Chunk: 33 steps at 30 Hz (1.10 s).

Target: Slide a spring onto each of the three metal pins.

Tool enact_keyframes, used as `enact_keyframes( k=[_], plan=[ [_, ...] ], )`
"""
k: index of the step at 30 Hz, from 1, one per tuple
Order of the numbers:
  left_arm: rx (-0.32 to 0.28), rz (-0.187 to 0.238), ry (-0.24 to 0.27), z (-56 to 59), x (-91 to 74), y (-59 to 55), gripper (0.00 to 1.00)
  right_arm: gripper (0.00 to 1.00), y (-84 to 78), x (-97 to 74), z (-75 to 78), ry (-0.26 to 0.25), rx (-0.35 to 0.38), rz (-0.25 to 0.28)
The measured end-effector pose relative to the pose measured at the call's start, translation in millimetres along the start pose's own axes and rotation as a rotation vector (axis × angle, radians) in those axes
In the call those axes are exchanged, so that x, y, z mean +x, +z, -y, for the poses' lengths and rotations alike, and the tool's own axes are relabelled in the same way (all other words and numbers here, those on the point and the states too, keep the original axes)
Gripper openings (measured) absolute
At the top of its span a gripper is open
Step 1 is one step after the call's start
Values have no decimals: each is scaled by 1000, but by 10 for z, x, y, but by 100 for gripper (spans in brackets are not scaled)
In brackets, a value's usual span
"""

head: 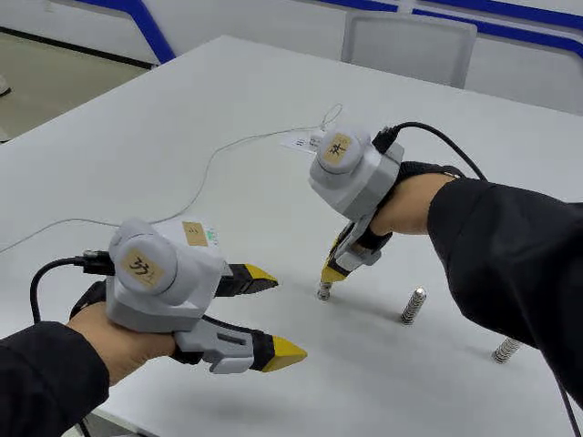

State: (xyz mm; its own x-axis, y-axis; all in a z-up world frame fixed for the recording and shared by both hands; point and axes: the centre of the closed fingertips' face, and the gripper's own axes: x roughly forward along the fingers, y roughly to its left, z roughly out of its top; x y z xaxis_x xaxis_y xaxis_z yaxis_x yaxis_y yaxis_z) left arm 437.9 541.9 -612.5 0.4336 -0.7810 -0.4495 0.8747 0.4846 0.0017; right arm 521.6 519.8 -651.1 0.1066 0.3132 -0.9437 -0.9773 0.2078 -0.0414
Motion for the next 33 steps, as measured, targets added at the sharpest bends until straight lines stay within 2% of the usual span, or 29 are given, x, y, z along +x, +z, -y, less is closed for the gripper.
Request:
enact_keyframes(
  k=[10,15,25,33],
  plan=[
    [-7,-2,0,2,3,-8,55,13,-60,155,3,12,30,3],
    [-7,-1,2,1,2,-5,56,13,-58,160,23,7,26,9],
    [-1,-3,-1,11,5,2,56,19,-75,-80,62,-35,31,62],
    [-3,3,-6,17,13,12,57,21,-159,-356,50,-87,44,122]
  ],
)
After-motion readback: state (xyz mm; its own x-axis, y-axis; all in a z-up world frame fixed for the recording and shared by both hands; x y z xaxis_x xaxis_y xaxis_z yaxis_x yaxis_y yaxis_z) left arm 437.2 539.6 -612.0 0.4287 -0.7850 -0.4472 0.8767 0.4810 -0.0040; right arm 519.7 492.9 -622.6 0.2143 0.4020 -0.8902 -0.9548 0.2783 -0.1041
